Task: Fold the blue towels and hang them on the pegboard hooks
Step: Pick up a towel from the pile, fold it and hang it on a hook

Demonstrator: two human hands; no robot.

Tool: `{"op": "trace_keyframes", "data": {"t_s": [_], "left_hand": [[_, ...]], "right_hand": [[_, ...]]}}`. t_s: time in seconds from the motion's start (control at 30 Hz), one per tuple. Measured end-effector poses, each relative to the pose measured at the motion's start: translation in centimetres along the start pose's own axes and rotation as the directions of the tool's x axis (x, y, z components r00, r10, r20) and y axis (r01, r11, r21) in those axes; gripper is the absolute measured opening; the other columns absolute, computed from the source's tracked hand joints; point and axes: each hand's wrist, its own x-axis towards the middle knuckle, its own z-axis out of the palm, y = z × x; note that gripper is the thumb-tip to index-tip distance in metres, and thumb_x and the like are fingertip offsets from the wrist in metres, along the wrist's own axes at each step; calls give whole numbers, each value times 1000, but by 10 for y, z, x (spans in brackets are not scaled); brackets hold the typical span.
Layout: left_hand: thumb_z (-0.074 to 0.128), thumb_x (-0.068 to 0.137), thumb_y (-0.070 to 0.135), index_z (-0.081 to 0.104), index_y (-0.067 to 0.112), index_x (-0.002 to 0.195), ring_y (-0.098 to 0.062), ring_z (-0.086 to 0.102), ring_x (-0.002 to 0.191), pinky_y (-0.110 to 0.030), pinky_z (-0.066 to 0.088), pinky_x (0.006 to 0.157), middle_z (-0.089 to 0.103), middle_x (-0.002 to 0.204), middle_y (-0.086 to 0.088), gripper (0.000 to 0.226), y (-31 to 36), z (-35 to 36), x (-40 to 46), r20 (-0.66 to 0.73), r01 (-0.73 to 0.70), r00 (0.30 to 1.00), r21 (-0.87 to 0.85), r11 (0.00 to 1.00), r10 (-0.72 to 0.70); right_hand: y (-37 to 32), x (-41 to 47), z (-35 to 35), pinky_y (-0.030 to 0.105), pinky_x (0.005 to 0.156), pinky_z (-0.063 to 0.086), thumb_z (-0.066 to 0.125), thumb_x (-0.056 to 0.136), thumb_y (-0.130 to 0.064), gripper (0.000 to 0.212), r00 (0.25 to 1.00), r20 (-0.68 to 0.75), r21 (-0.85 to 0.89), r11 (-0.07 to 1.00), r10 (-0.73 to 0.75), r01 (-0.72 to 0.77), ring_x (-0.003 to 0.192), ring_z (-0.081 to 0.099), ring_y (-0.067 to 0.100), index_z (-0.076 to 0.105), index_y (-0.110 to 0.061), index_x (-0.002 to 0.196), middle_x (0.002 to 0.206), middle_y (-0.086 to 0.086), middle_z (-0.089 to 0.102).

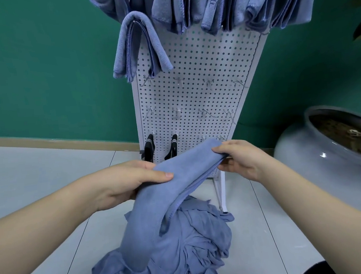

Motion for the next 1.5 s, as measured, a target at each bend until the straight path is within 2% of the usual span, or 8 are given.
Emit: {"op": "trace_keyframes", "data": {"t_s": [0.3,0.43,0.57,0.9,1.03,1.17,1.37,1.5], "left_hand": [[69,83,30,77,7,112,-21,73,103,-24,56,82,76,116,-13,38,5,-9,-4,-22,-247,969,-129,960,246],[65,86,29,74,1,113,-26,73,97,-29,58,79,75,114,-21,40,7,-13,-6,-45,-338,941,-155,928,335],[67,73,19,71,-3,117,-32,70,99,-40,51,88,73,116,-25,49,12,-16,-7,-40,-382,923,-190,904,382],[60,78,18,70,4,114,-21,68,82,-25,54,67,73,101,-14,40,16,-16,-12,-140,-445,893,-143,884,427],[66,85,33,67,8,118,-19,70,89,-31,57,75,75,108,-10,41,13,-10,-10,-135,-426,904,-186,885,406],[70,86,26,61,14,133,-25,72,111,-35,60,90,74,124,-7,49,15,1,-14,-37,-429,903,-127,894,428],[67,81,41,58,35,130,1,59,110,-17,48,93,62,121,19,50,46,27,-10,-407,-530,510,546,649,758],[56,89,57,66,27,124,0,56,113,-15,43,96,61,119,14,47,82,43,-10,-352,-501,459,656,564,816]], "right_hand": [[-4,-23,19,24,94,52,62,92,-10,49,905,80,-572,724,-419,386,119,60,9,56,-28,138,136,-5,61],[-6,-59,46,13,117,23,71,84,-20,90,751,468,-545,517,-465,660,145,26,-13,26,-46,158,162,-24,30],[1,-70,73,13,114,32,77,80,-17,95,673,445,-421,525,-591,740,141,34,-13,28,-36,160,155,-23,39],[-6,-73,86,22,86,50,52,79,-17,57,569,134,-426,471,-811,772,95,66,6,68,-26,133,114,-9,75],[-15,-76,83,26,56,32,52,83,-18,34,597,14,-430,534,-802,728,56,38,10,61,-49,71,55,-17,49],[-29,-79,75,28,55,29,55,88,-10,45,648,-138,-380,644,-749,664,54,30,12,47,-40,56,49,-11,40],[-66,-87,66,33,58,43,63,85,-20,13,602,-360,-359,701,-713,616,56,46,10,55,-25,75,58,-18,56],[-98,-94,59,30,53,35,66,84,-20,26,578,-382,-382,693,-721,612,54,42,11,45,-21,69,56,-8,49]]}}
